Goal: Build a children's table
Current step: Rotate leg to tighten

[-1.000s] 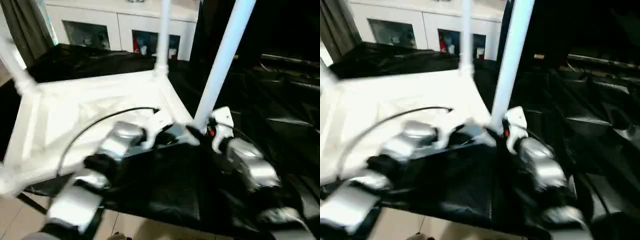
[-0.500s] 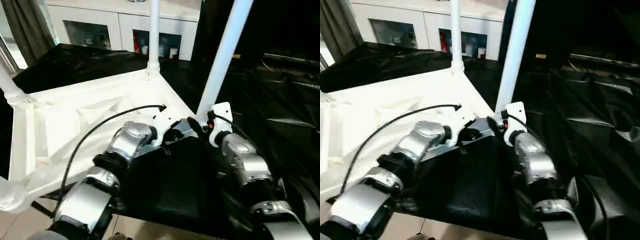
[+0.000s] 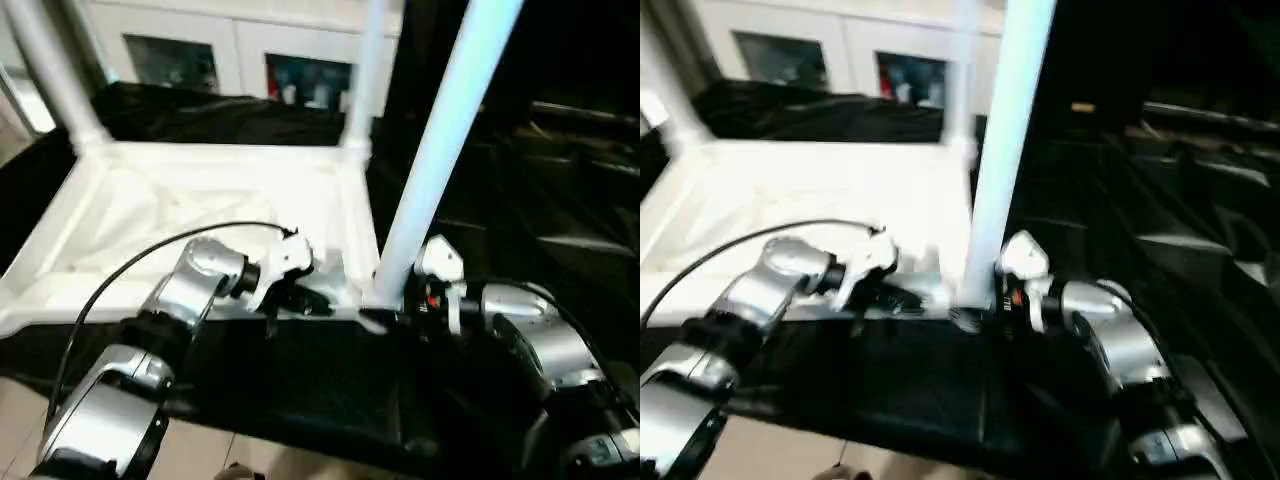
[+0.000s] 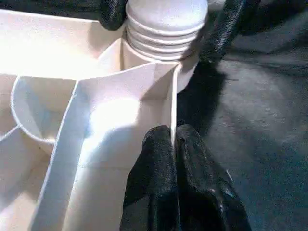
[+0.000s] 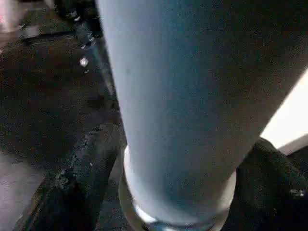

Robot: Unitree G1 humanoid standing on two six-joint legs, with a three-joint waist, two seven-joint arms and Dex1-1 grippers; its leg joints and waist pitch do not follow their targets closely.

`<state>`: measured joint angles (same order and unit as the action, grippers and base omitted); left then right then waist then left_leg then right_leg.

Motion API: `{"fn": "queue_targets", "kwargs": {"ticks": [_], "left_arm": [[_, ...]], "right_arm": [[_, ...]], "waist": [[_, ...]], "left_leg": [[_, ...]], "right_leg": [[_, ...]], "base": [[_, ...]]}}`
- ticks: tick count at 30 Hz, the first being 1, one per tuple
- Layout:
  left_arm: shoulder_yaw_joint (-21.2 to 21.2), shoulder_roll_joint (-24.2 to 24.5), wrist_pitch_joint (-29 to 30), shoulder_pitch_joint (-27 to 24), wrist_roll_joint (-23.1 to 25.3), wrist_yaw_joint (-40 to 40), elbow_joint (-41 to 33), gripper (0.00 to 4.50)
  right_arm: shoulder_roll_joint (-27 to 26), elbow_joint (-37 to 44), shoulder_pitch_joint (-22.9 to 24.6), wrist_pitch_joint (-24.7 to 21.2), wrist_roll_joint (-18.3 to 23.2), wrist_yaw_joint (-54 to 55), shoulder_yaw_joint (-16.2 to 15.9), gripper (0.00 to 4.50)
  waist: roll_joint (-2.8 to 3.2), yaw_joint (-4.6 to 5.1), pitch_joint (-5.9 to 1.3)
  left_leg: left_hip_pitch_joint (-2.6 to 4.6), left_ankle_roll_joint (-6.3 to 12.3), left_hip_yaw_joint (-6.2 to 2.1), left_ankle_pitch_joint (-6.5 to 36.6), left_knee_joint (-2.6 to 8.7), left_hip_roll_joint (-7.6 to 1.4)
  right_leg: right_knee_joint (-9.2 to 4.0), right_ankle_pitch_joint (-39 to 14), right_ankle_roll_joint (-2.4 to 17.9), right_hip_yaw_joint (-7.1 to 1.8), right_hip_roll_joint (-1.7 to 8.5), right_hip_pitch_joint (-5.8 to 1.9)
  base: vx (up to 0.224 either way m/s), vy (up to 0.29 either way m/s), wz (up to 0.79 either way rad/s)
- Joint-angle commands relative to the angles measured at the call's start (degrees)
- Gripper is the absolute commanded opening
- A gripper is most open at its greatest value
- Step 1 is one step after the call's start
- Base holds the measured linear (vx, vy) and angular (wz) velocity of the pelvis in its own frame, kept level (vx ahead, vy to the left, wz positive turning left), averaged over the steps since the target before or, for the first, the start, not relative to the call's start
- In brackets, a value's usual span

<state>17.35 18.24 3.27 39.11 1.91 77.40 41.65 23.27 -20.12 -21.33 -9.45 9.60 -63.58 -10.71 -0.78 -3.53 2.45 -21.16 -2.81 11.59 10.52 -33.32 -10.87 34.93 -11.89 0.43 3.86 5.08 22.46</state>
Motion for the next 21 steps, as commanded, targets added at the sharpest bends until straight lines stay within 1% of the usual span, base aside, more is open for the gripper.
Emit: {"fn": "queue_targets", "kwargs": {"ticks": [1, 4, 5, 6, 7, 9, 10, 12, 13, 14, 15, 16, 17, 18, 19, 20, 21], "left_arm": [[0.4, -0.1, -0.3, -0.5, -1.1, 1.0, -0.8, 0.0], [0.1, 0.2, -0.2, -1.0, -1.1, 0.5, -1.2, 0.0], [-0.1, 0.2, 0.1, -1.2, -1.1, 0.3, -1.5, 0.0], [-0.1, 0.3, 0.1, -1.2, -1.1, 0.2, -1.6, 0.0], [-0.2, 0.2, 0.4, -1.3, -1.2, 0.0, -2.0, 0.0], [-0.2, 0.2, 0.5, -1.3, -1.2, 0.0, -2.1, 0.0], [-0.3, 0.1, 0.5, -1.3, -1.2, -0.1, -2.0, 0.0], [-0.5, -0.3, 0.4, -1.1, -1.0, -1.3, -1.7, 0.0], [-0.9, -1.0, 0.4, -0.8, -0.7, -3.0, -1.1, 0.0], [-1.1, -1.4, 0.6, -0.5, -0.4, -4.6, -0.6, 0.0], [-1.1, -1.4, 0.6, -0.5, -0.4, -4.6, -0.6, 0.0], [-1.4, -1.9, 0.6, -0.2, 0.0, -6.4, 0.1, 0.0], [-1.9, -3.0, 1.0, 0.6, 0.6, -10.0, 1.5, 0.0], [-2.3, -3.9, 1.4, 1.2, 1.0, -12.8, 2.5, 0.0], [-2.7, -5.0, 1.8, 1.9, 1.5, -15.7, 3.6, 0.0], [-3.5, -7.1, 3.0, 2.9, 1.8, -20.7, 5.2, 0.0], [-4.0, -8.4, 3.6, 3.5, 2.0, -23.9, 6.2, 0.0]], "right_arm": [[0.7, 2.0, 0.5, -0.6, 0.8, -2.7, -1.6, 3.58], [0.7, 1.7, 0.5, -0.6, 0.7, -2.8, -1.8, 3.58], [0.6, 1.6, 0.5, -0.8, 0.7, -2.6, -1.8, 3.44], [0.6, 1.6, 0.5, -0.9, 0.7, -2.5, -1.8, 3.34], [0.1, 1.4, 0.3, -1.2, 0.9, -2.1, -1.6, 3.34], [0.0, 1.3, 0.2, -1.4, 1.0, -2.0, -1.5, 3.26], [-0.1, 1.3, 0.2, -1.4, 1.0, -2.0, -1.5, 3.01], [-0.9, 0.8, 0.2, -1.2, 0.7, -0.8, -1.1, 2.93], [-1.9, -0.2, -0.1, -1.1, 0.3, 1.3, -0.6, 2.9], [-2.7, -1.5, -0.4, -0.8, -0.4, 3.9, -0.1, 2.77], [-2.7, -1.5, -0.4, -0.8, -0.4, 3.9, -0.1, 2.77], [-3.7, -3.1, -0.9, -0.2, -1.6, 7.1, 0.4, 2.74], [-5.2, -5.8, -1.6, 0.0, -3.1, 12.6, 1.3, 2.74], [-6.4, -7.7, -2.2, 0.1, -4.1, 16.7, 2.0, 2.72], [-7.9, -9.2, -2.6, -0.6, -4.5, 20.6, 3.0, 2.72], [-10.7, -11.2, -3.4, -2.0, -4.4, 27.2, 4.9, 2.72], [-12.2, -12.1, -3.8, -2.7, -4.2, 30.7, 6.0, 2.71]], "waist": [[-0.01, -0.22, -2.94], [-0.14, -0.17, -2.94], [-0.15, -0.14, -2.97], [-0.17, -0.14, -2.99], [-0.36, -0.1, -3.03], [-0.29, -0.13, -3.08], [-0.26, -0.15, -3.08], [-0.27, -0.15, -3.13], [-0.31, -0.15, -3.04], [-0.3, -0.09, -3.0], [-0.24, 0.07, -2.86], [-0.27, 0.17, -2.87], [-0.43, 0.35, -2.79], [-0.29, 0.61, -2.72], [-0.35, 1.06, -2.52], [-0.43, 1.21, -2.61], [-0.32, 1.34, -2.6]], "left_leg": [[0.87, 3.82, -1.18, 11.7, 3.86, -3.19], [0.87, 3.02, -1.25, 12.2, 3.91, -3.16], [0.85, 2.87, -1.25, 12.1, 3.9, -3.09], [0.89, 2.87, -1.26, 11.9, 3.89, -3.09], [0.84, 3.13, -1.23, 11.0, 3.84, -3.08], [0.8, 3.37, -1.23, 10.4, 3.75, -3.05], [0.79, 3.49, -1.21, 10.2, 3.73, -3.02], [0.77, 3.71, -1.19, 9.7, 3.67, -3.0], [0.77, 3.71, -1.18, 10.0, 3.67, -2.95], [0.76, 3.61, -1.18, 10.2, 3.69, -2.95], [0.82, 2.97, -1.26, 11.5, 3.82, -2.96], [0.82, 2.51, -1.33, 11.9, 3.87, -2.93], [0.81, 1.81, -1.41, 13.0, 3.97, -2.89], [0.74, 1.42, -1.45, 13.6, 4.06, -2.87], [1.04, -0.32, -1.62, 15.8, 4.27, -2.74], [0.95, -0.48, -1.69, 16.1, 4.23, -2.63], [1.13, -0.58, -1.63, 16.1, 4.22, -2.67]], "right_leg": [[-3.86, -4.6, 16.0, -2.77, 3.78, -2.53], [-3.98, -6.4, 15.3, -2.87, 3.9, -2.52], [-4.0, -6.6, 15.1, -2.88, 3.88, -2.53], [-3.99, -6.4, 15.1, -2.89, 3.87, -2.51], [-3.88, -5.1, 15.2, -2.88, 3.78, -2.52], [-3.73, -4.4, 15.3, -2.87, 3.81, -2.58], [-3.75, -4.2, 15.3, -2.86, 3.78, -2.57], [-3.68, -3.6, 15.4, -2.85, 3.78, -2.6], [-3.78, -4.3, 15.4, -2.82, 3.8, -2.54], [-3.81, -4.8, 15.3, -2.84, 3.8, -2.48], [-4.04, -6.8, 15.1, -2.86, 3.85, -2.35], [-4.12, -7.8, 14.9, -2.86, 3.91, -2.34], [-4.32, -9.9, 14.3, -2.84, 3.89, -2.36], [-4.34, -11.0, 14.1, -2.91, 3.94, -2.14], [-4.88, -15.3, 13.0, -2.83, 3.83, -2.0], [-4.9, -16.3, 12.5, -2.8, 3.86, -2.1], [-5.07, -16.6, 12.0, -2.91, 3.87, -1.92]], "base": [[0.0, 0.0, 0.0], [0.0, 0.0, 0.0], [0.0, 0.0, 0.0], [0.0, 0.0, 0.0], [0.0, 0.0, 0.0], [0.0, 0.0, 0.0], [0.0, 0.0, 0.0], [0.0, 0.0, 0.0], [0.0, 0.0, 0.0], [0.0, 0.0, 0.0], [0.0, 0.0, 0.0], [0.0, 0.0, 0.0], [0.0, 0.0, 0.0], [0.0, 0.0, 0.0], [0.0, 0.0, 0.0], [0.0, 0.0, 0.0], [0.0, 0.0, 0.0]]}}
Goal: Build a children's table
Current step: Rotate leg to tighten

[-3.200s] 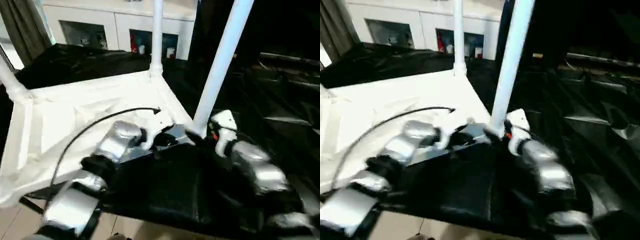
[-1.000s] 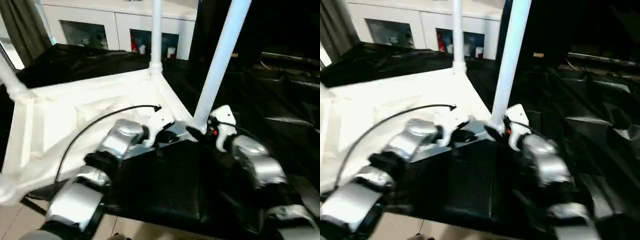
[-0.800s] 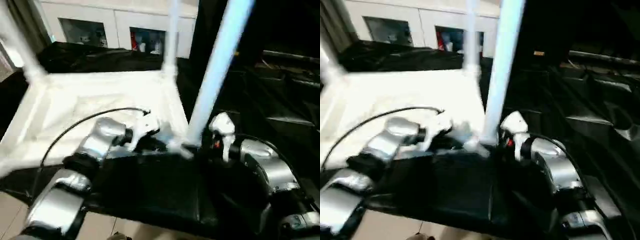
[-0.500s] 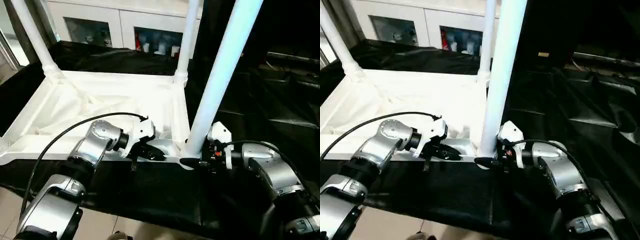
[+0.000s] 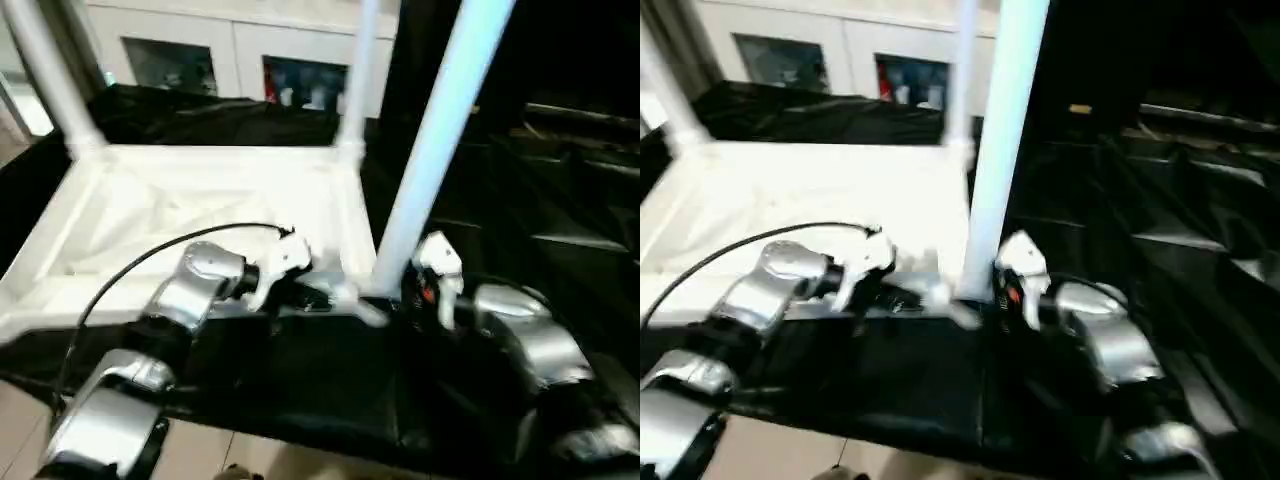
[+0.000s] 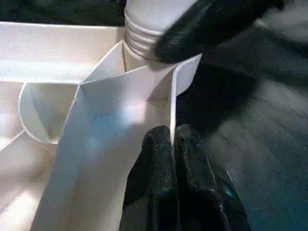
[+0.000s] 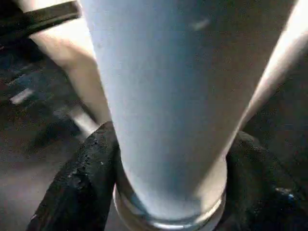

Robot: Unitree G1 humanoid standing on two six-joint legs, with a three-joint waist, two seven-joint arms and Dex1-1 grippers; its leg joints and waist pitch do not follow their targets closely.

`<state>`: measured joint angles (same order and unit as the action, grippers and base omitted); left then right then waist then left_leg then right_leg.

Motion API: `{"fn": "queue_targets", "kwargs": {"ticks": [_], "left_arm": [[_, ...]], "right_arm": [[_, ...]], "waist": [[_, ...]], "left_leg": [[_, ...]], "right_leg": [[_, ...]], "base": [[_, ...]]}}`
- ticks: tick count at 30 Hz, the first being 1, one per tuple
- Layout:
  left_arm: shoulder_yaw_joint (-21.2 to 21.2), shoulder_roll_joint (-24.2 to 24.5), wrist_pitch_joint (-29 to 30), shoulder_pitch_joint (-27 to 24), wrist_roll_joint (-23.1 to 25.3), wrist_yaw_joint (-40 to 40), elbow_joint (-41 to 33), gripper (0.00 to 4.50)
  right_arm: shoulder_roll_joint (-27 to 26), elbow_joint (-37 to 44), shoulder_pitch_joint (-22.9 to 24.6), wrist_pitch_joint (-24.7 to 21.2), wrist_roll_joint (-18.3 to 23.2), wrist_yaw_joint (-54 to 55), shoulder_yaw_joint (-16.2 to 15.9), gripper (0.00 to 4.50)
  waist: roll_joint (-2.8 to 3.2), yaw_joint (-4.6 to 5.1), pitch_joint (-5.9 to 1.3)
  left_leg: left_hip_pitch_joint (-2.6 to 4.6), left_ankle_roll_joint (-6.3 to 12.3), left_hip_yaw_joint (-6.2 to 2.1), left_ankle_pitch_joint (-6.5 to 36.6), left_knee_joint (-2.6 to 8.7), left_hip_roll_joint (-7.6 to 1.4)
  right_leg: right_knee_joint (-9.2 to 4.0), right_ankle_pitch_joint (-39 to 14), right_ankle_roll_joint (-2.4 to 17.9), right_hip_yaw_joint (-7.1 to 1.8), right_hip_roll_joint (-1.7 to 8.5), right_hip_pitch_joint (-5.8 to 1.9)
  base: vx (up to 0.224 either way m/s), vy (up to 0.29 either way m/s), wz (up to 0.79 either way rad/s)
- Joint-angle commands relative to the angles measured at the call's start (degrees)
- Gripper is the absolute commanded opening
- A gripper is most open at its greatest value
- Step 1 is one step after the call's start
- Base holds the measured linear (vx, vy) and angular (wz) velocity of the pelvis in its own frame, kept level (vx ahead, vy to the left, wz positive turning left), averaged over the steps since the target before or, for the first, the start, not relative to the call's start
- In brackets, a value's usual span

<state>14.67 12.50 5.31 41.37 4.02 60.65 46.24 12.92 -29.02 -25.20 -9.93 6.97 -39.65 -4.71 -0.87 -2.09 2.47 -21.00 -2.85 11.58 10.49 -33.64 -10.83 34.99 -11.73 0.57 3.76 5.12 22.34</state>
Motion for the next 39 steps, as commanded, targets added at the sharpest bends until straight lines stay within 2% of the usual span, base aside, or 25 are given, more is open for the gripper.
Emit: {"fn": "queue_targets", "kwargs": {"ticks": [1, 3, 5, 10, 12, 15, 16, 17, 18, 21, 23, 25, 26, 27, 28, 34, 36, 39], "left_arm": [[-2.1, -4.5, 2.3, 2.1, -0.2, -11.0, 2.8, 0.0], [-2.2, -5.9, 2.7, 2.6, 0.0, -13.4, 3.5, 0.0], [-2.2, -8.3, 3.0, 3.3, 0.5, -17.1, 4.6, 0.0], [-1.7, -11.5, 2.0, 4.9, 1.2, -20.1, 6.6, 0.0], [-1.4, -11.8, 1.3, 5.3, 1.7, -20.2, 7.3, 0.0], [-0.8, -11.0, 0.5, 5.0, 1.8, -18.3, 7.0, 0.0], [-0.7, -10.7, 0.2, 4.9, 1.8, -17.9, 6.9, 0.0], [-0.4, -10.0, -0.4, 4.4, 1.8, -16.5, 6.4, 0.0], [-0.3, -9.4, -0.7, 4.0, 1.7, -15.4, 6.1, 0.0], [-0.2, -6.4, -1.3, 2.8, 1.4, -10.6, 5.0, 0.0], [-0.1, -4.8, -2.2, 2.3, 1.1, -7.6, 4.5, 0.0], [0.0, -4.2, -2.7, 2.1, 1.0, -6.5, 4.4, 0.0], [0.5, -2.1, -3.3, 1.2, 0.5, -2.1, 3.0, 0.0], [0.7, -1.1, -3.3, 0.7, 0.2, 0.0, 2.4, 0.0], [0.8, -0.5, -3.3, 0.4, 0.1, 1.0, 2.0, 0.0], [1.5, 2.9, -4.3, -1.5, -1.9, 9.9, -1.1, 0.0], [1.8, 4.6, -3.8, -2.4, -3.0, 14.5, -3.2, 0.0], [1.8, 5.6, -3.7, -2.7, -3.4, 16.9, -3.9, 0.0]], "right_arm": [[-3.7, -4.4, -0.6, -2.8, -1.6, 11.1, 1.2, 2.71], [-5.2, -5.5, -1.2, -3.1, -1.7, 14.8, 2.2, 2.7], [-7.6, -7.4, -2.2, -3.4, -1.8, 19.6, 3.2, 2.7], [-10.9, -9.2, -3.0, -1.5, -3.4, 21.6, 1.8, 2.7], [-11.4, -8.5, -2.7, -0.1, -3.2, 20.5, 1.7, 3.26], [-11.0, -7.9, -2.7, -0.7, -1.2, 18.0, 2.5, 3.46], [-10.7, -7.9, -2.8, -0.9, -0.9, 17.5, 2.6, 3.69], [-9.8, -7.5, -2.8, -0.5, -1.0, 15.8, 2.1, 3.69], [-8.9, -7.0, -2.8, -0.1, -1.0, 13.9, 1.7, 3.87], [-4.4, -4.1, -2.0, 1.6, -0.8, 3.9, -1.2, 3.87], [-2.0, -2.1, -1.2, 2.2, -0.4, -1.6, -2.5, 3.87], [-1.3, -1.4, -0.9, 2.2, 0.0, -3.4, -2.7, 3.87], [1.2, 0.7, -0.2, 1.9, 1.1, -7.9, -3.0, 3.87], [2.5, 1.8, 0.2, 1.9, 1.5, -10.2, -3.3, 3.87], [3.1, 2.3, 0.4, 2.0, 1.7, -11.3, -3.5, 3.87], [6.2, 4.9, 1.3, 1.3, 3.3, -17.7, -3.7, 3.87], [8.2, 6.5, 2.1, 0.8, 4.1, -21.7, -4.4, 3.87], [10.1, 7.9, 2.9, 0.4, 3.9, -25.2, -5.8, 3.87]], "waist": [[-0.15, 0.01, -2.57], [-0.32, 0.17, -2.7], [-0.13, -0.06, -2.66], [-0.17, -0.41, -2.76], [-0.25, -0.5, -2.67], [-0.22, -0.6, -2.68], [-0.25, -0.54, -2.6], [-0.23, -0.57, -2.61], [-0.26, -0.53, -2.63], [-0.35, -0.56, -2.64], [-0.38, -0.57, -2.73], [-0.47, -0.55, -2.8], [-0.51, -0.47, -2.74], [-0.47, -0.62, -2.82], [-0.44, -0.49, -2.85], [-0.26, -0.33, -3.06], [-0.14, -0.59, -3.1], [-0.07, -1.17, -3.0]], "left_leg": [[1.12, -0.6, -1.58, 16.3, 4.55, -2.79], [1.05, -0.74, -1.62, 16.2, 4.51, -2.61], [1.1, 0.19, -1.43, 15.3, 4.43, -2.62], [0.82, 1.17, -1.46, 14.1, 4.5, -2.55], [0.85, 1.39, -1.44, 14.5, 4.52, -2.54], [0.77, 1.42, -1.59, 15.4, 4.66, -2.63], [0.8, 1.35, -1.58, 15.6, 4.69, -2.64], [0.79, 1.38, -1.6, 15.7, 4.71, -2.64], [0.69, 1.46, -1.63, 15.7, 4.71, -2.64], [0.52, 2.16, -1.62, 15.0, 4.61, -2.64], [0.37, 3.25, -1.52, 13.2, 4.44, -2.69], [0.26, 3.96, -1.45, 12.3, 4.27, -2.63], [0.26, 4.24, -1.46, 11.8, 4.31, -2.72], [0.36, 4.28, -1.56, 11.6, 4.3, -2.75], [0.27, 5.09, -1.39, 10.8, 4.16, -2.87], [0.16, 6.1, -1.25, 8.4, 3.91, -2.98], [0.24, 6.72, -0.98, 7.5, 3.72, -2.99], [0.4, 6.35, -0.93, 8.6, 3.77, -3.17]], "right_leg": [[-5.24, -16.8, 11.9, -2.9, 3.84, -1.55], [-5.17, -16.6, 11.7, -2.87, 3.74, -1.65], [-5.34, -14.7, 11.6, -2.97, 3.7, -1.51], [-5.17, -12.4, 11.2, -2.86, 3.7, -1.93], [-5.32, -12.9, 11.0, -2.89, 3.73, -1.88], [-5.36, -14.5, 10.6, -2.84, 3.82, -1.99], [-5.44, -14.9, 10.5, -2.87, 3.81, -1.88], [-5.47, -15.0, 10.5, -2.86, 3.84, -1.91], [-5.48, -15.2, 10.4, -2.85, 3.87, -1.99], [-5.38, -13.9, 10.6, -2.79, 3.84, -2.2], [-5.02, -10.8, 11.4, -2.81, 3.85, -2.32], [-4.83, -9.3, 12.1, -2.8, 3.88, -2.48], [-4.81, -8.8, 12.5, -2.8, 3.89, -2.45], [-4.71, -8.5, 12.7, -2.72, 3.89, -2.59], [-4.45, -6.5, 13.5, -2.78, 3.8, -2.53], [-3.68, -1.4, 16.0, -2.67, 3.7, -2.69], [-3.35, 0.9, 16.7, -2.6, 3.38, -2.46], [-3.43, -0.3, 16.6, -2.63, 3.51, -2.38]], "base": [[0.0, 0.0, 0.0], [0.0, 0.0, 0.0], [0.0, 0.0, 0.0], [0.0, 0.0, 0.0], [0.0, 0.0, 0.0], [0.0, 0.0, 0.0], [0.0, 0.0, 0.0], [0.0, 0.0, 0.0], [0.0, 0.0, 0.0], [0.0, 0.0, 0.0], [0.0, 0.0, 0.0], [0.0, 0.0, 0.0], [0.0, 0.0, 0.0], [0.0, 0.0, 0.0], [0.0, 0.0, 0.0], [0.0, 0.0, 0.0], [0.0, 0.0, 0.0], [0.0, 0.0, 0.0]]}}
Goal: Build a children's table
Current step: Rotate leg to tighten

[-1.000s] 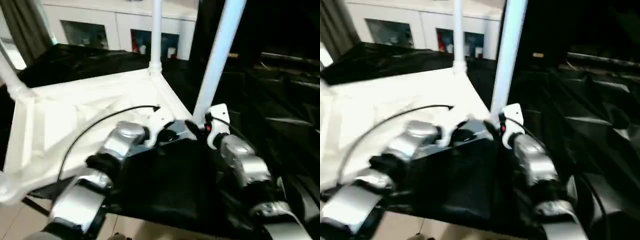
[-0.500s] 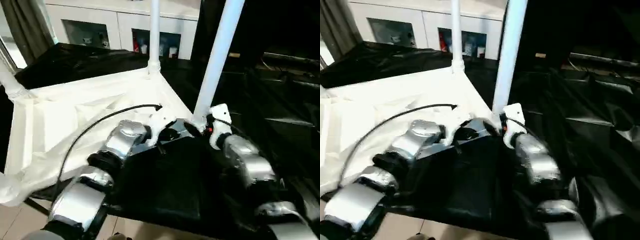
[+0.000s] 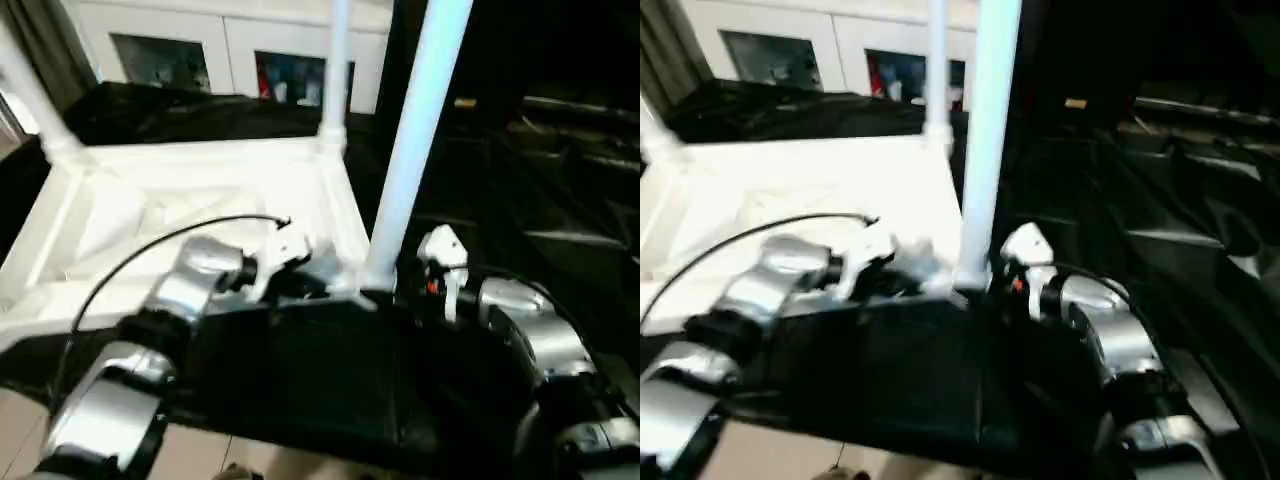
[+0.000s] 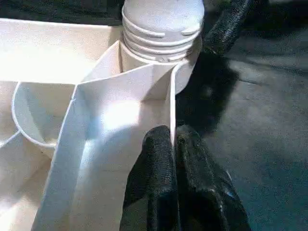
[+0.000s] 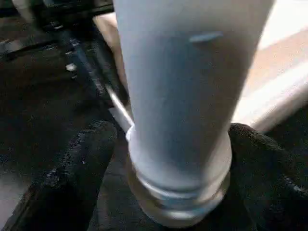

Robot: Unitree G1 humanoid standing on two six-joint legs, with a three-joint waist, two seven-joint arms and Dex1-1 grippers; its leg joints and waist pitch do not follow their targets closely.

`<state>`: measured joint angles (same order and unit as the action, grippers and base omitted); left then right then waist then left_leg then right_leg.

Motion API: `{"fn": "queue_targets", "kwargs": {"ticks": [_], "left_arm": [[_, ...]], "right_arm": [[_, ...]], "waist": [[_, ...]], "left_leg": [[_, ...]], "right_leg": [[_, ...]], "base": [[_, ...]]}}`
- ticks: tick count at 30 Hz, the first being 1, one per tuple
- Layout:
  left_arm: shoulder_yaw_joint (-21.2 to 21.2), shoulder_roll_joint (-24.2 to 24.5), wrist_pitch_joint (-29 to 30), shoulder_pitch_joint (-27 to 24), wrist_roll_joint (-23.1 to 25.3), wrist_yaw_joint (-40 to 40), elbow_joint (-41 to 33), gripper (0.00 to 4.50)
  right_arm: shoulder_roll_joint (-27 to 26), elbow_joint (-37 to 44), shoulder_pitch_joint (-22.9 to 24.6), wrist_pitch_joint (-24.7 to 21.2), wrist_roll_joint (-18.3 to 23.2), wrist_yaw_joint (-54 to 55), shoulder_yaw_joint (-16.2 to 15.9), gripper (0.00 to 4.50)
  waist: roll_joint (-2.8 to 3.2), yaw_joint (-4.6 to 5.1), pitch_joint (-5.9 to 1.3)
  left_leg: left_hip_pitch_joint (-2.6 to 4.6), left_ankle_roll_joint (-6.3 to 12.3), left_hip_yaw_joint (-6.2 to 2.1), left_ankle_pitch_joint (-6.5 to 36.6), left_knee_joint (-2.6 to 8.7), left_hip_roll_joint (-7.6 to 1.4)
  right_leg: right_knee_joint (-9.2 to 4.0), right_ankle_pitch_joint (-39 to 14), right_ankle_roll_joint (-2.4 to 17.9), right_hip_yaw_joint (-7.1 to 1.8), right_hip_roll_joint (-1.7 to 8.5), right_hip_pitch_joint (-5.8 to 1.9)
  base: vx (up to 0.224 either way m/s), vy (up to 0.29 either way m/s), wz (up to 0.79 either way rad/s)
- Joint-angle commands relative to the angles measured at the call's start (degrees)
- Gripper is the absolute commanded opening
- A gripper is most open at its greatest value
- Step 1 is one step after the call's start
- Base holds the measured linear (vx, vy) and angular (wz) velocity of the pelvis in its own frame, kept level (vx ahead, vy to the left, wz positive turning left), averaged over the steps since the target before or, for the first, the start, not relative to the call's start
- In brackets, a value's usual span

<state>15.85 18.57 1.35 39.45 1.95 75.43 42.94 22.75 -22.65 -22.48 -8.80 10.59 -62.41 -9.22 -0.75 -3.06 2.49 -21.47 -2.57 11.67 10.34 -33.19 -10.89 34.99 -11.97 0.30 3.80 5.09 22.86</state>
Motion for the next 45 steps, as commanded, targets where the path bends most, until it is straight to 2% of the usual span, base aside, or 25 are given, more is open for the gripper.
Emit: {"fn": "queue_targets", "kwargs": {"ticks": [1, 3, 4, 6, 14, 17, 18, 19, 21, 22, 25, 27, 28, 29, 30, 31, 32, 33, 35, 37, 39, 40, 45], "left_arm": [[0.7, -0.5, 0.3, -0.8, -1.4, 2.1, -0.6, 0.0], [0.7, -0.2, 0.4, -1.0, -1.7, 3.2, -1.0, 0.0], [0.7, -0.2, 0.4, -1.0, -1.8, 3.4, -1.2, 0.0], [0.7, -0.1, 0.5, -1.1, -1.9, 3.6, -1.5, 0.0], [0.8, 0.1, 1.3, -1.7, -2.1, 4.3, -2.9, 0.0], [0.3, -0.8, 1.1, -1.4, -1.1, 0.7, -1.9, 0.0], [-0.6, -2.3, 1.6, -0.7, -0.2, -4.3, -0.3, 0.0], [-0.6, -2.3, 1.6, -0.7, -0.2, -4.3, -0.3, 0.0], [-1.3, -3.9, 2.7, 0.2, 0.6, -8.9, 1.1, 0.0], [-1.6, -5.0, 3.5, 0.8, 1.3, -12.3, 2.2, 0.0], [-3.5, -9.8, 6.6, 3.6, 2.4, -24.7, 6.4, 0.0], [-4.1, -11.6, 7.1, 4.6, 2.5, -28.6, 7.7, 0.0], [-4.5, -14.1, 7.5, 6.0, 2.5, -32.7, 8.8, 0.0], [-4.6, -14.6, 7.6, 6.2, 2.5, -33.4, 9.0, 0.0], [-4.7, -15.8, 7.7, 6.9, 2.5, -35.2, 9.5, 0.0], [-4.3, -16.8, 7.6, 7.1, 2.5, -35.1, 9.6, 0.0], [-4.3, -16.9, 7.6, 7.2, 2.5, -35.1, 9.6, 0.0], [-4.0, -17.3, 7.4, 7.3, 2.6, -34.9, 9.7, 0.0], [-3.8, -17.5, 7.0, 7.5, 2.9, -34.9, 10.0, 0.0], [-3.7, -17.4, 6.8, 7.5, 3.1, -34.0, 10.3, 0.0], [-3.6, -17.2, 6.7, 7.3, 3.1, -33.6, 10.4, 0.0], [-3.4, -16.7, 6.3, 7.1, 3.1, -33.0, 10.4, 0.0], [-2.8, -15.0, 5.6, 6.0, 2.5, -28.8, 9.1, 0.0]], "right_arm": [[0.3, 1.5, 0.2, -0.7, 0.3, -2.4, -1.3, 3.87], [0.5, 1.3, 0.1, -0.4, 0.0, -3.0, -1.5, 3.87], [0.6, 1.3, 0.1, -0.3, -0.1, -3.2, -1.5, 3.62], [0.6, 1.4, 0.2, -0.3, 0.0, -3.4, -1.6, 3.53], [0.7, 2.2, 0.5, -1.5, 1.3, -4.6, -1.8, 2.84], [-0.6, 1.4, 0.7, -1.8, 1.4, -2.4, -1.0, 2.77], [-2.6, -1.1, 0.1, -1.4, -0.2, 3.4, 0.0, 2.76], [-2.6, -1.1, 0.1, -1.4, -0.2, 3.4, 0.0, 2.75], [-4.8, -4.5, -0.7, -0.3, -2.4, 10.4, 1.0, 2.74], [-6.2, -6.2, -1.1, -0.1, -3.4, 14.6, 1.7, 2.74], [-11.5, -10.2, -2.2, -1.8, -4.5, 29.2, 5.0, 2.72], [-13.1, -11.1, -2.6, -2.0, -5.0, 33.1, 5.4, 2.72], [-15.4, -12.0, -3.4, -2.7, -5.3, 37.4, 6.1, 2.72], [-15.9, -12.2, -3.5, -2.9, -5.3, 38.1, 6.3, 2.72], [-17.1, -12.6, -3.9, -3.4, -5.1, 39.9, 6.7, 2.72], [-18.2, -11.9, -3.7, -2.8, -5.1, 38.7, 6.0, 2.72], [-18.3, -11.7, -3.6, -2.7, -5.0, 38.4, 5.9, 2.72], [-19.1, -11.2, -3.4, -1.9, -4.9, 37.4, 5.3, 2.72], [-19.5, -11.1, -3.4, -1.2, -4.9, 37.0, 5.1, 3.28], [-19.6, -11.1, -3.5, -0.8, -4.3, 35.7, 5.1, 3.28], [-19.0, -11.0, -3.6, -0.2, -4.9, 35.5, 4.5, 3.61], [-18.1, -10.8, -3.7, 0.6, -5.3, 34.3, 3.9, 3.61], [-14.1, -8.2, -3.2, 1.1, -3.8, 24.9, 2.4, 3.61]], "waist": [[-0.21, -0.27, -3.0], [-0.21, -0.48, -2.94], [-0.13, -0.63, -2.93], [-0.27, -0.62, -2.96], [-0.34, -0.7, -3.16], [-0.46, -0.69, -3.17], [-0.38, -0.57, -3.19], [-0.54, -0.45, -2.99], [-0.56, -0.29, -2.97], [-0.53, 0.08, -2.73], [-0.69, 0.48, -2.69], [-0.72, 0.43, -2.64], [-0.66, 0.44, -2.6], [-0.65, 0.45, -2.59], [-0.69, 0.18, -2.76], [-0.29, -0.05, -2.83], [-0.45, -0.09, -2.83], [-0.27, -0.27, -2.91], [-0.41, -0.25, -2.95], [-0.33, -0.31, -2.85], [-0.39, -0.22, -2.75], [-0.51, -0.16, -2.67], [-0.53, -0.2, -2.61]], "left_leg": [[0.89, 5.9, -1.0, 8.9, 3.37, -3.12], [0.97, 5.18, -1.0, 9.8, 3.44, -3.1], [0.99, 4.46, -1.05, 10.0, 3.51, -3.12], [0.95, 4.15, -1.11, 9.8, 3.53, -3.08], [0.86, 5.24, -1.04, 7.6, 3.26, -2.99], [0.86, 5.16, -1.01, 7.9, 3.22, -2.97], [0.84, 4.85, -1.04, 8.1, 3.25, -2.98], [0.93, 3.96, -1.15, 9.7, 3.37, -2.84], [1.01, 3.06, -1.23, 10.8, 3.41, -2.79], [0.92, 1.63, -1.35, 12.4, 3.72, -2.76], [1.49, -0.4, -1.5, 15.6, 4.0, -2.81], [1.67, -0.6, -1.57, 16.3, 3.98, -2.68], [1.83, -0.5, -1.48, 16.6, 3.97, -2.68], [1.91, -0.41, -1.43, 16.7, 4.0, -2.64], [1.85, 0.0, -1.41, 15.8, 3.89, -2.61], [1.52, 0.37, -1.53, 14.4, 3.98, -2.61], [1.42, 0.64, -1.43, 13.9, 3.95, -2.59], [1.39, 1.09, -1.47, 13.2, 3.93, -2.59], [1.24, 1.58, -1.42, 12.6, 3.89, -2.54], [1.22, 1.75, -1.45, 13.4, 3.96, -2.54], [1.18, 1.44, -1.54, 14.4, 4.08, -2.56], [1.23, 1.25, -1.57, 15.1, 4.13, -2.58], [1.11, 1.78, -1.64, 15.2, 4.16, -2.64]], "right_leg": [[-3.47, -0.5, 16.8, -2.68, 3.56, -2.86], [-3.64, -2.2, 16.5, -2.71, 3.61, -2.72], [-3.67, -3.0, 16.3, -2.75, 3.65, -2.72], [-3.63, -2.9, 16.1, -2.78, 3.69, -2.81], [-3.25, -0.1, 16.5, -2.69, 3.59, -2.94], [-3.36, -0.8, 16.4, -2.72, 3.64, -2.92], [-3.34, -1.4, 16.3, -2.78, 3.73, -2.72], [-3.74, -4.0, 15.9, -2.75, 3.74, -2.7], [-4.01, -6.7, 15.4, -2.77, 3.84, -2.64], [-4.34, -10.7, 14.2, -2.79, 3.79, -2.49], [-4.97, -16.1, 12.4, -2.87, 3.82, -2.12], [-5.28, -17.7, 11.8, -2.84, 3.88, -2.12], [-5.53, -18.1, 11.4, -2.97, 3.84, -1.88], [-5.62, -18.2, 11.3, -3.01, 3.82, -1.77], [-5.6, -17.2, 11.1, -3.05, 3.93, -1.98], [-5.32, -15.0, 11.1, -3.0, 3.9, -2.27], [-5.34, -14.0, 11.0, -2.97, 3.81, -2.33], [-5.1, -12.1, 11.3, -2.94, 3.79, -2.44], [-4.95, -10.5, 11.5, -2.89, 3.75, -2.61], [-5.12, -11.8, 11.5, -2.87, 3.86, -2.6], [-5.33, -14.0, 11.0, -2.83, 3.88, -2.56], [-5.5, -15.3, 10.6, -2.85, 3.91, -2.47], [-5.53, -15.3, 10.3, -2.83, 3.88, -2.6]], "base": [[0.0, 0.0, 0.0], [0.0, 0.0, 0.0], [0.0, 0.0, 0.0], [0.0, 0.0, 0.0], [0.0, 0.0, 0.0], [0.0, 0.0, 0.0], [0.0, 0.0, 0.0], [0.0, 0.0, 0.0], [0.0, 0.0, 0.0], [0.0, 0.0, 0.0], [0.0, 0.0, 0.0], [0.0, 0.0, 0.0], [0.0, 0.0, 0.0], [0.0, 0.0, 0.0], [0.0, 0.0, 0.0], [0.0, 0.0, 0.0], [0.0, 0.0, 0.0], [0.0, 0.0, 0.0], [0.0, 0.0, 0.0], [0.0, 0.0, 0.0], [0.0, 0.0, 0.0], [0.0, 0.0, 0.0], [0.0, 0.0, 0.0]]}}
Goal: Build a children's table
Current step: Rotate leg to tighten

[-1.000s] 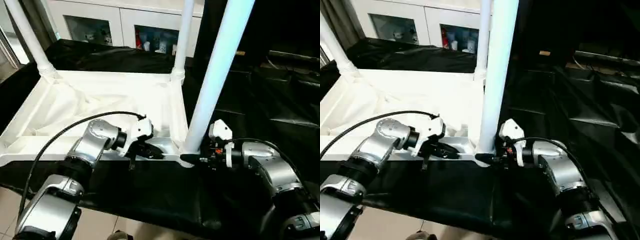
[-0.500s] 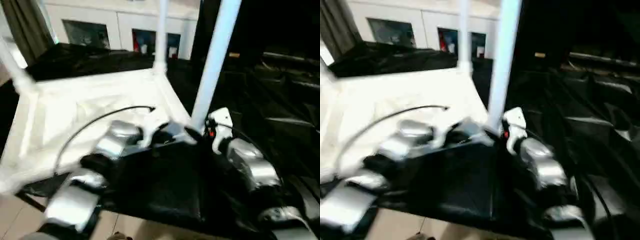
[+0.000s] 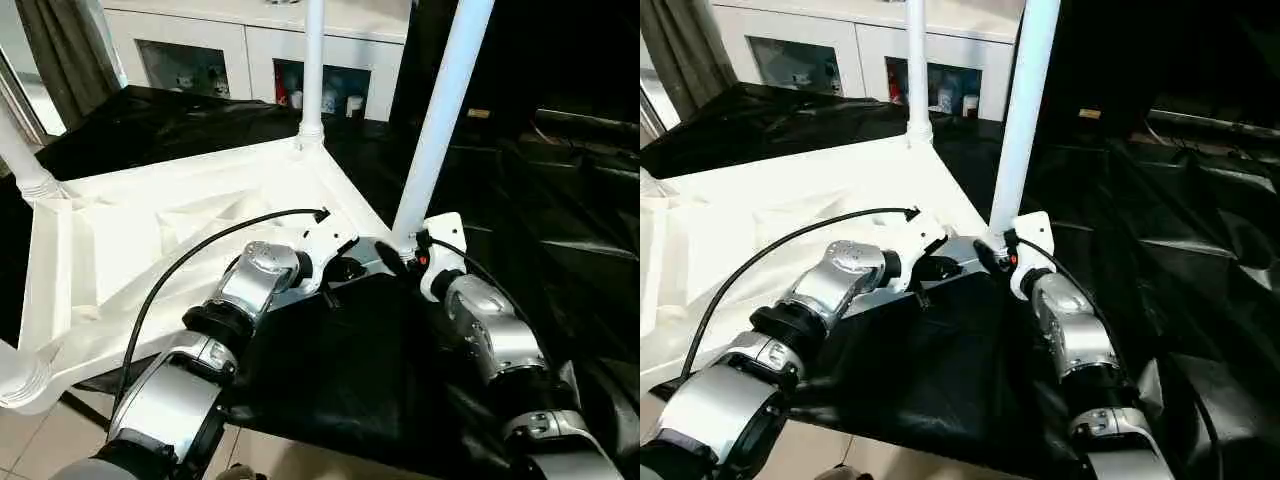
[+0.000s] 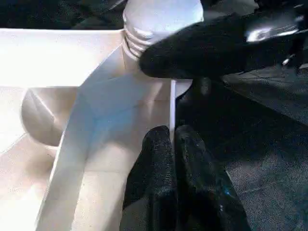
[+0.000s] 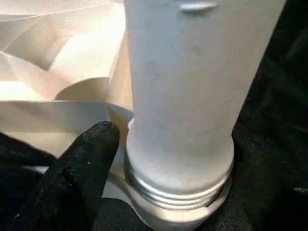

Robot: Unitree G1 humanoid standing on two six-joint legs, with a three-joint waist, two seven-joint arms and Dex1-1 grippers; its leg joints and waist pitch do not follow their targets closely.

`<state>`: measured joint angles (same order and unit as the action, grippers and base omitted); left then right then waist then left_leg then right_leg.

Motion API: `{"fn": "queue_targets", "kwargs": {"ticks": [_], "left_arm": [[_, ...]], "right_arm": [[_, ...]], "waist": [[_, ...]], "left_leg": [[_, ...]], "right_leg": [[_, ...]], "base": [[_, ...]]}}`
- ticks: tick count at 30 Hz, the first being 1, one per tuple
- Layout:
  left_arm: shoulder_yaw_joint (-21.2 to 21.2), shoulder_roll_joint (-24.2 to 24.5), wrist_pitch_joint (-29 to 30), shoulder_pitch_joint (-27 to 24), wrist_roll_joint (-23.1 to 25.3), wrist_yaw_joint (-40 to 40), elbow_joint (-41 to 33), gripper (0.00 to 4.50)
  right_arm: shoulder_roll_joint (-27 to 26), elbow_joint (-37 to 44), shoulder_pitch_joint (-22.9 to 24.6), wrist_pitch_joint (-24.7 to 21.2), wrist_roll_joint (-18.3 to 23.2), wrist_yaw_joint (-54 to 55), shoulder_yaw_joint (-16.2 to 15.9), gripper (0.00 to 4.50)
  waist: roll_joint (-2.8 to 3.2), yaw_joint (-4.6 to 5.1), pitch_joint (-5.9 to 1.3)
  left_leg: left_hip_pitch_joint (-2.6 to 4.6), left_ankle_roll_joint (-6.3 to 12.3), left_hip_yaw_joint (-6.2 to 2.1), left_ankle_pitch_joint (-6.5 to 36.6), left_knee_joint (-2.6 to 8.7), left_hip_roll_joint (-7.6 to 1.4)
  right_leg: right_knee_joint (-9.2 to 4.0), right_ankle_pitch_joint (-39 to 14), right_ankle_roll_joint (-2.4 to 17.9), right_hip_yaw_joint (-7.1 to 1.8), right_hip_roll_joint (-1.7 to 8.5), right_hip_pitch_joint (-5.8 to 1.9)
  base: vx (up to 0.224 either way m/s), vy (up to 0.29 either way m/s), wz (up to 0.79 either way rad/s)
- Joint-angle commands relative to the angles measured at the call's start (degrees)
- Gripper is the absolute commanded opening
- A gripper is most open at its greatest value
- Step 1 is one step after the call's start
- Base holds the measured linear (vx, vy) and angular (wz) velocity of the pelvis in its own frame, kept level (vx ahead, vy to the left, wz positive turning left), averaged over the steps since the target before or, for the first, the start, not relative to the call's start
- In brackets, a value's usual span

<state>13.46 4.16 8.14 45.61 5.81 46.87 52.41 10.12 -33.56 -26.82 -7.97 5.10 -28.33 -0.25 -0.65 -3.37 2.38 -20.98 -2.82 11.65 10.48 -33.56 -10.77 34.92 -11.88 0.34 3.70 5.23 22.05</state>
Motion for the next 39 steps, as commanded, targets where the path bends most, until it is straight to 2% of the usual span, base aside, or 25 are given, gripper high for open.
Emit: {"fn": "queue_targets", "kwargs": {"ticks": [1, 4, 6, 7, 9, 10, 12, 13, 14, 16, 20, 23, 25, 31, 33, 36, 37, 38, 39], "left_arm": [[0.0, 0.3, -2.0, -0.7, -1.6, 2.2, -1.1, 0.0], [0.9, 1.9, -2.9, -1.6, -2.0, 7.0, -2.4, 0.0], [2.2, 4.5, -4.0, -3.4, -2.9, 14.4, -4.8, 0.0], [3.6, 7.2, -5.3, -5.6, -4.5, 23.0, -8.2, 0.0], [4.0, 8.2, -5.6, -6.3, -5.2, 26.1, -9.4, 0.0], [4.2, 8.9, -5.1, -7.0, -5.6, 28.0, -10.5, 0.0], [5.1, 10.9, -4.2, -8.2, -6.0, 31.5, -12.4, 0.0], [5.3, 11.5, -4.0, -8.5, -6.1, 32.5, -12.9, 0.0], [5.4, 11.6, -4.0, -8.6, -6.1, 32.6, -13.0, 0.0], [5.2, 12.7, -3.9, -9.1, -6.0, 33.5, -13.4, 0.0], [4.6, 13.3, -3.7, -9.6, -6.1, 33.6, -14.4, 0.0], [4.4, 13.3, -3.3, -9.8, -6.1, 33.5, -15.0, 0.0], [4.4, 13.1, -3.2, -9.7, -6.2, 33.3, -15.1, 0.0], [4.1, 12.6, -3.4, -9.4, -6.0, 31.4, -14.7, 0.0], [3.6, 12.2, -3.6, -9.0, -5.4, 29.0, -13.8, 0.0], [2.1, 10.7, -3.4, -7.8, -4.5, 22.7, -11.6, 0.0], [1.4, 9.8, -3.1, -7.2, -4.1, 19.7, -10.5, 0.0], [1.4, 9.8, -3.1, -7.2, -4.1, 19.7, -10.5, 0.0], [-0.2, 7.3, -1.8, -5.5, -3.3, 11.5, -7.7, 0.0]], "right_arm": [[0.0, 3.8, 1.5, 0.5, 2.2, -12.5, -7.1, 3.61], [2.7, 5.8, 2.2, 0.7, 3.3, -18.2, -7.8, 3.61], [6.1, 8.8, 3.4, 0.3, 4.6, -24.9, -9.1, 3.61], [9.4, 11.6, 4.6, -0.7, 5.6, -31.4, -10.4, 3.61], [10.3, 12.1, 4.8, -1.1, 5.8, -33.5, -10.5, 3.61], [11.0, 12.1, 4.7, -0.9, 5.7, -34.7, -10.6, 3.61], [12.5, 11.9, 4.5, -0.1, 5.3, -36.8, -11.0, 3.61], [12.9, 11.8, 4.5, 0.0, 5.2, -37.5, -11.1, 3.61], [12.9, 11.8, 4.4, 0.1, 5.2, -37.6, -11.1, 3.61], [13.6, 12.1, 4.4, -0.2, 5.2, -38.8, -11.4, 3.61], [13.8, 12.7, 4.5, -0.9, 5.3, -39.5, -11.8, 3.61], [13.0, 12.2, 4.3, -0.9, 5.5, -39.3, -11.6, 3.61], [12.6, 12.2, 4.2, -1.4, 6.1, -39.3, -11.5, 3.47], [12.3, 12.3, 4.7, -1.6, 6.1, -38.8, -11.7, 3.03], [11.7, 11.9, 5.0, -1.2, 5.4, -36.9, -11.5, 2.8], [9.7, 9.4, 4.8, -0.6, 3.6, -30.6, -10.6, 2.76], [8.7, 7.8, 4.4, -0.2, 2.4, -26.9, -10.0, 2.75], [8.7, 7.8, 4.4, -0.2, 2.4, -26.9, -10.0, 2.74], [5.3, 3.8, 3.3, -0.5, 0.6, -16.2, -7.8, 2.73]], "waist": [[-0.57, 0.01, -2.48], [-0.71, -0.01, -2.71], [-0.69, -0.04, -2.71], [-0.78, -0.2, -2.77], [-0.45, -0.05, -2.74], [-0.38, -0.12, -2.87], [-0.25, -0.42, -2.91], [-0.19, -0.5, -2.8], [-0.19, -0.5, -2.8], [-0.24, -0.54, -2.62], [-0.44, -0.44, -2.57], [-0.45, -0.4, -2.71], [-0.54, -0.36, -2.8], [-0.49, -0.43, -2.84], [-0.48, -0.41, -2.86], [-0.48, -0.22, -2.68], [-0.45, 0.04, -2.57], [-0.53, 0.14, -2.54], [-0.64, 0.37, -2.48]], "left_leg": [[0.58, 2.6, -1.58, 14.6, 4.45, -2.78], [0.32, 4.28, -1.47, 11.7, 4.13, -2.75], [0.19, 4.84, -1.45, 11.0, 4.08, -2.69], [0.1, 6.13, -1.48, 9.8, 3.96, -2.83], [0.15, 6.7, -1.29, 9.4, 3.97, -3.01], [0.41, 6.34, -1.16, 8.9, 3.89, -3.14], [0.45, 6.25, -1.11, 7.7, 3.87, -3.39], [0.6, 6.26, -0.91, 8.4, 3.83, -3.35], [0.6, 6.26, -0.91, 8.4, 3.83, -3.35], [0.56, 5.03, -1.05, 10.2, 4.1, -3.31], [0.58, 3.94, -1.11, 11.0, 4.19, -3.24], [0.52, 4.2, -1.1, 9.4, 4.06, -3.16], [0.46, 4.79, -1.05, 8.4, 3.92, -3.09], [0.53, 5.01, -1.03, 8.2, 3.84, -3.09], [0.51, 4.91, -1.03, 8.3, 3.81, -3.06], [0.55, 4.2, -1.08, 9.5, 3.93, -3.0], [0.65, 2.75, -1.25, 11.5, 4.15, -3.0], [0.76, 2.27, -1.29, 12.2, 4.24, -2.97], [0.78, 1.45, -1.27, 12.8, 4.32, -2.99]], "right_leg": [[-5.38, -14.0, 10.5, -2.78, 3.74, -1.84], [-4.75, -8.5, 12.2, -2.76, 3.74, -2.17], [-4.65, -7.7, 12.6, -2.69, 3.74, -2.34], [-4.41, -5.7, 13.2, -2.7, 3.81, -2.65], [-4.18, -4.7, 14.1, -2.59, 3.61, -2.32], [-3.96, -4.0, 14.9, -2.55, 3.52, -2.18], [-3.5, -1.4, 16.2, -2.53, 3.5, -2.12], [-3.6, -1.3, 16.7, -2.6, 3.45, -1.93], [-3.6, -1.3, 16.7, -2.6, 3.45, -1.93], [-3.83, -4.6, 15.9, -2.56, 3.53, -2.0], [-4.04, -7.2, 15.0, -2.71, 3.67, -2.01], [-3.82, -5.2, 15.1, -2.72, 3.61, -2.1], [-3.65, -3.7, 15.4, -2.69, 3.56, -2.16], [-3.63, -3.7, 15.4, -2.63, 3.55, -2.18], [-3.65, -3.8, 15.4, -2.66, 3.56, -2.15], [-3.97, -6.2, 14.9, -2.7, 3.59, -1.99], [-4.29, -9.8, 14.2, -2.72, 3.71, -1.82], [-4.47, -11.0, 13.9, -2.72, 3.69, -1.85], [-4.51, -12.2, 13.5, -2.83, 3.67, -1.67]], "base": [[0.0, 0.0, 0.0], [0.0, 0.0, 0.0], [0.0, 0.0, 0.0], [0.0, 0.0, 0.0], [0.0, 0.0, 0.0], [0.0, 0.0, 0.0], [0.0, 0.0, 0.0], [0.0, 0.0, 0.0], [0.0, 0.0, 0.0], [0.0, 0.0, 0.0], [0.0, 0.0, 0.0], [0.0, 0.0, 0.0], [0.0, 0.0, 0.0], [0.0, 0.0, 0.0], [0.0, 0.0, 0.0], [0.0, 0.0, 0.0], [0.0, 0.0, 0.0], [0.0, 0.0, 0.0], [0.0, 0.0, 0.0]]}}
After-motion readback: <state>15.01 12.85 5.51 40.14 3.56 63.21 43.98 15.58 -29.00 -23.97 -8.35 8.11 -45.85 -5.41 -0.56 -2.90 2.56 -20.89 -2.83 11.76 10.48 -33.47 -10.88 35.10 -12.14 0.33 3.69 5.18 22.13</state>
